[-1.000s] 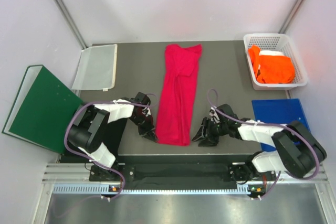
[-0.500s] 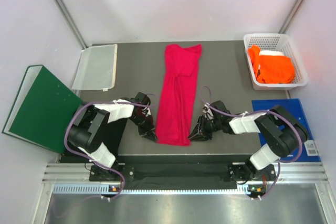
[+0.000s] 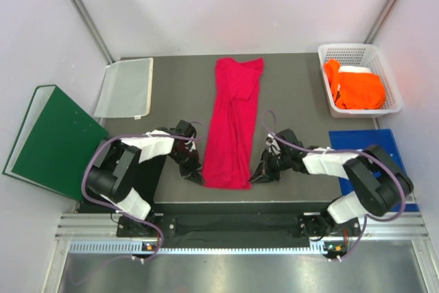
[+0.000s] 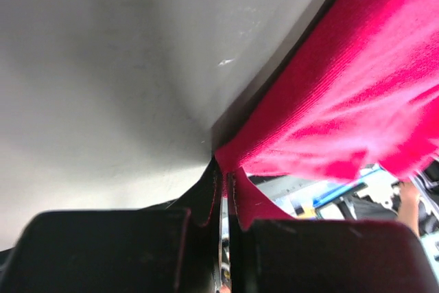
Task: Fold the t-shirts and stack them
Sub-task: Grab the bottom of the folded rectangular tshirt with both arms
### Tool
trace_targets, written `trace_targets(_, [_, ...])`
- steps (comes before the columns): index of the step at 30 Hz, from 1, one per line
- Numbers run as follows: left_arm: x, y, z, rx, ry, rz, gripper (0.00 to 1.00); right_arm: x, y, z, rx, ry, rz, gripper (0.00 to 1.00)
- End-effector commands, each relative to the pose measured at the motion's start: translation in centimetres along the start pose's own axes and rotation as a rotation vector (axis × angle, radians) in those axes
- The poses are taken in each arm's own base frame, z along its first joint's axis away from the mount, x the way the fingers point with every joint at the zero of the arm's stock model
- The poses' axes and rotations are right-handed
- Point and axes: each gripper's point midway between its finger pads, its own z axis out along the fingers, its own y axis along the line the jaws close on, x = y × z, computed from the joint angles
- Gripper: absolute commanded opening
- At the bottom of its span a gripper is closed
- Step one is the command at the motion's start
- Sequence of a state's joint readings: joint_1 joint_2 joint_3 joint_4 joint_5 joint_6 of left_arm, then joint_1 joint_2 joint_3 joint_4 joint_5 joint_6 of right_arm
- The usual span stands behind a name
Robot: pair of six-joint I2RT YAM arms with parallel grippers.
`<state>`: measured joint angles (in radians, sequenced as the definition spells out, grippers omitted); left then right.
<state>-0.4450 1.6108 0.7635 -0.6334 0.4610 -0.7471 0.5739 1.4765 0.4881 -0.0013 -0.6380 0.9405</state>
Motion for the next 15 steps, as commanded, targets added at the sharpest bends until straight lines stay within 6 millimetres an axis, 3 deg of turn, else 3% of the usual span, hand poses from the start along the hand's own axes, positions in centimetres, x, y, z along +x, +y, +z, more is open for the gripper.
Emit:
trace_targets(1, [-1.8,2.1,-0.7,-0.108,-0.133,0.035,0.00,-0.9,0.5,-2.3,0.048,-0.067,-0.088,0.00])
trace_targets(9, [-0.7,-2.7,-3.0,0.039,-0.196,0.110,0.00,-0.1,0.0,-3.4,0.070,-0.057,-0.133,0.00])
trace_targets(15, [-0.1,-6.3,-5.0,0.126,-0.256,0.160,0.00,-0.5,1.5,-4.2,0.030,-0.085,-0.172,0.00])
